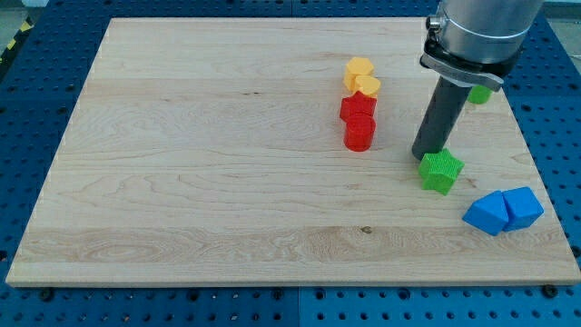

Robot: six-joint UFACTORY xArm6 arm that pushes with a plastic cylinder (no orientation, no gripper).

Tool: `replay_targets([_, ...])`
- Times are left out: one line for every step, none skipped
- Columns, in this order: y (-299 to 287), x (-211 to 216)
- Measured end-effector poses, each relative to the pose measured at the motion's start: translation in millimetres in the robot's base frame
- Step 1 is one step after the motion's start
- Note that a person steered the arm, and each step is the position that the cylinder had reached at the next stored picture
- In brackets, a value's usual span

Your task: Push the green star to the left of blue triangle

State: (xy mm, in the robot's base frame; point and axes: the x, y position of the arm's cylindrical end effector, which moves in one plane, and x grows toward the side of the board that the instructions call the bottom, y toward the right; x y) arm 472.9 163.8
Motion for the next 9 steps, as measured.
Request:
replay_targets([5.0,2.0])
replay_targets([16.1,2.0])
replay_targets([20.5,2.0])
replay_targets([40.2,2.0])
replay_targets([44.1,4.6])
replay_targets([25.0,20.2])
replay_targets([17.4,23.3])
replay_targets([5.0,22.2])
replay_targets([-24.6,15.3])
